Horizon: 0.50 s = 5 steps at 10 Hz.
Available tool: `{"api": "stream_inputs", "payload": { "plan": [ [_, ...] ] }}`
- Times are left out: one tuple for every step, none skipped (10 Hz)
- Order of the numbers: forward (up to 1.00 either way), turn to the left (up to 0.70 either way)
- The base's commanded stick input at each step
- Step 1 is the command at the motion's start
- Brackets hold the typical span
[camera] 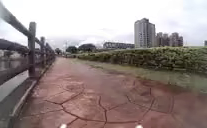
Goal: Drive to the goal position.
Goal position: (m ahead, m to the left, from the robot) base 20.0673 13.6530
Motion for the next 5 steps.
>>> {"api": "stream_inputs", "payload": {
  "plan": [
    [0.85, 0.01],
    [0.85, 0.01],
    [0.85, 0.01],
    [0.85, 0.01],
    [0.85, 0.01]
  ]
}}
